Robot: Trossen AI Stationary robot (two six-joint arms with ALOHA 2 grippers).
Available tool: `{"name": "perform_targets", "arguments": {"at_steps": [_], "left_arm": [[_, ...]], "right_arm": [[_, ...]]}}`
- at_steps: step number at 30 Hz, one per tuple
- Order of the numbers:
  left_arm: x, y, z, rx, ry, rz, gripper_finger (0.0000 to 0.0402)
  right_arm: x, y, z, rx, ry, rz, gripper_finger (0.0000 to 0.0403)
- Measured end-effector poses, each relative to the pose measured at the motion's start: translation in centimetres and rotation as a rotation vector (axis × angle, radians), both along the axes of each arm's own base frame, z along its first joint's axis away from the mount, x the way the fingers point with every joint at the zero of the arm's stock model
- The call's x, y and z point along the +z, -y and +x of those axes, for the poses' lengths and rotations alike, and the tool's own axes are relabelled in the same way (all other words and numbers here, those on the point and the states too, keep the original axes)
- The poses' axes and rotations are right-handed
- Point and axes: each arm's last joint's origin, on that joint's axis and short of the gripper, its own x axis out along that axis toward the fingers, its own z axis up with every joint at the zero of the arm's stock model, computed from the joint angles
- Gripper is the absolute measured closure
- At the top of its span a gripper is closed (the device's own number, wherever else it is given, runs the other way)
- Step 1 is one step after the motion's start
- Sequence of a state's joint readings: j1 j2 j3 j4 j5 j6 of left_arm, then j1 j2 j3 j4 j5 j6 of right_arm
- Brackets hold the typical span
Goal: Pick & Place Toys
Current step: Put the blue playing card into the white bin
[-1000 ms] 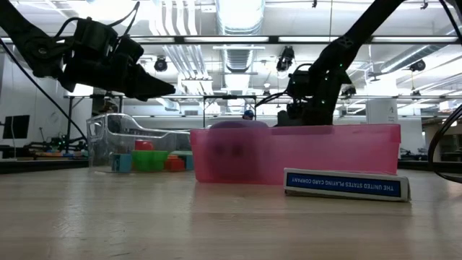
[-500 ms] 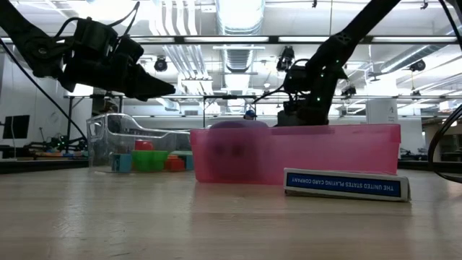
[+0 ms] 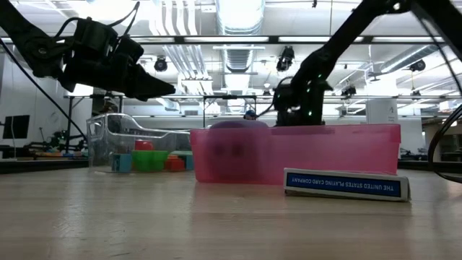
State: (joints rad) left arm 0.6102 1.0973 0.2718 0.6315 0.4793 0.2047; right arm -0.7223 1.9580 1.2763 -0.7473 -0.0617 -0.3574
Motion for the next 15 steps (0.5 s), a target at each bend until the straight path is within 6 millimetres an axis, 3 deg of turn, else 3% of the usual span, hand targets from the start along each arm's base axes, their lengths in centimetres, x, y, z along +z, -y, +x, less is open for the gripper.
{"name": "perform_targets", "arguments": {"at_steps": [8,11,15], "left_arm": [[0.0,0.0,0.0,0.000,-0.004,-0.003,0.0260],[-0.1,0.0,0.0,-0.001,-0.006,-0.002,0.0260],[-0.1,0.0,0.0,-0.001,-0.007,0.000,0.0260]], "right_arm": [[-2.7,0.9,1.3,0.033,-0.111,0.051,0.0017],[-2.8,0.7,1.4,0.045,-0.113,0.052,0.0027],[-1.8,0.1,1.6,0.071,-0.091,0.041,0.0079]]}}
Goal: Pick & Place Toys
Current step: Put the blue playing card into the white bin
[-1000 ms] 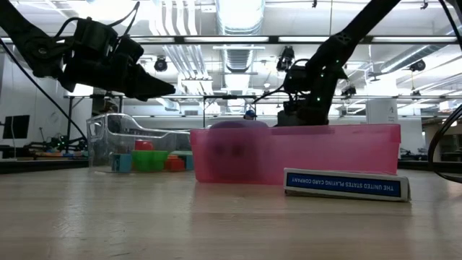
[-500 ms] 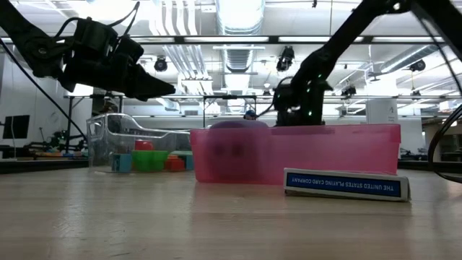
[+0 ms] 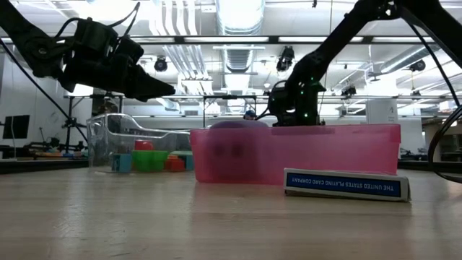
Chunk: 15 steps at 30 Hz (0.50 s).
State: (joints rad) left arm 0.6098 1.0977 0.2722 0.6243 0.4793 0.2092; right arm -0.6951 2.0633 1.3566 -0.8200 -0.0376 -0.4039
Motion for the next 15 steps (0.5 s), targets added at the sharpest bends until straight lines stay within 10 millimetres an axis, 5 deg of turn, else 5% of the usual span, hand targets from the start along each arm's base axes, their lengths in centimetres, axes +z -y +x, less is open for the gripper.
{"name": "perform_targets", "arguments": {"at_steps": [15], "left_arm": [[0.0,0.0,0.0,0.000,-0.001,0.000,0.0260]], "right_arm": [[5.3,-1.5,-1.3,-0.032,0.004,-0.069,0.0094]]}}
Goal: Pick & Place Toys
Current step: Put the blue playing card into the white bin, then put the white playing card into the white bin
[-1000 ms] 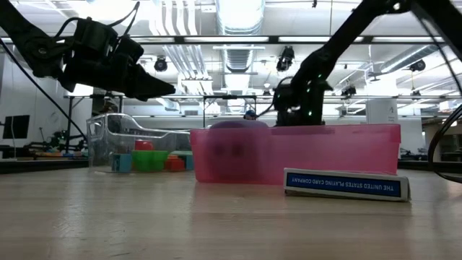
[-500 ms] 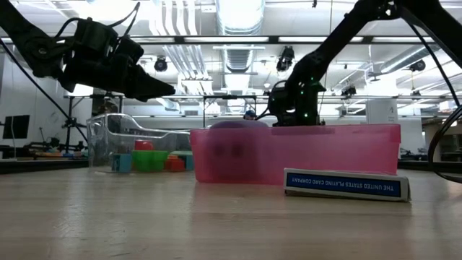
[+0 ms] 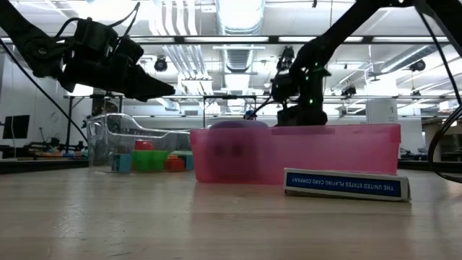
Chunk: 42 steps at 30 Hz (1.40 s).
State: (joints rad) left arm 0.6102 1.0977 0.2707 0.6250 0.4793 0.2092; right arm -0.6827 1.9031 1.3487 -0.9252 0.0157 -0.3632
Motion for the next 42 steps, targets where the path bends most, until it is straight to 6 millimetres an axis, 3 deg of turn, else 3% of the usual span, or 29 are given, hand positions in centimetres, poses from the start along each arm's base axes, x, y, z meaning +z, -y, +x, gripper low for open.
{"name": "perform_targets", "arguments": {"at_steps": [6,10,14,20,27,37,42], "left_arm": [[0.0,0.0,0.0,0.000,0.002,0.001,0.0260],[0.0,0.0,0.0,0.000,0.004,0.003,0.0260],[0.0,0.0,0.0,0.000,0.005,0.003,0.0260],[0.0,0.0,0.0,0.000,0.005,0.004,0.0260],[0.0,0.0,0.0,0.000,0.005,0.004,0.0260],[0.0,0.0,0.0,0.000,0.001,0.001,0.0260],[0.0,0.0,0.0,0.000,0.001,0.001,0.0260]], "right_arm": [[3.4,-0.4,-1.0,-0.035,-0.019,-0.166,0.0094],[5.7,-0.7,-1.1,-0.038,0.093,-0.224,0.0094],[6.8,-0.6,-0.5,-0.028,0.203,-0.270,0.0094],[6.4,0.1,1.0,0.003,0.279,-0.312,0.0094],[6.2,0.7,4.4,0.066,0.386,-0.295,0.0093],[3.6,2.1,8.2,0.085,0.400,-0.219,0.0022],[4.0,1.9,8.9,0.101,0.432,-0.230,0.0010]]}}
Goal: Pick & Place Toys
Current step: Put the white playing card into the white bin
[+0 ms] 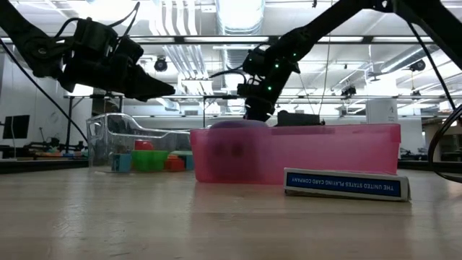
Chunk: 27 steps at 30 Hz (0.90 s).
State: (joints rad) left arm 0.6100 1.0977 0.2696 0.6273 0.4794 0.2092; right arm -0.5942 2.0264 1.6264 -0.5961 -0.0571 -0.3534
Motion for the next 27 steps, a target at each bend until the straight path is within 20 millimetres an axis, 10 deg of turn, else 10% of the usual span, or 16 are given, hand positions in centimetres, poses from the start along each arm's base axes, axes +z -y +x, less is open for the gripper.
{"name": "perform_targets", "arguments": {"at_steps": [8,18,27], "left_arm": [[0.0,0.0,0.0,-0.001,-0.003,0.000,0.0260],[-0.1,0.0,0.0,0.000,-0.004,0.001,0.0260],[0.0,0.0,0.0,0.000,-0.003,0.001,0.0260]], "right_arm": [[3.1,-2.3,-0.6,0.079,0.070,0.050,0.0017],[4.8,-10.2,-0.3,0.285,0.064,0.146,0.0016],[5.1,-16.4,-0.9,0.456,0.525,0.144,0.0016]]}}
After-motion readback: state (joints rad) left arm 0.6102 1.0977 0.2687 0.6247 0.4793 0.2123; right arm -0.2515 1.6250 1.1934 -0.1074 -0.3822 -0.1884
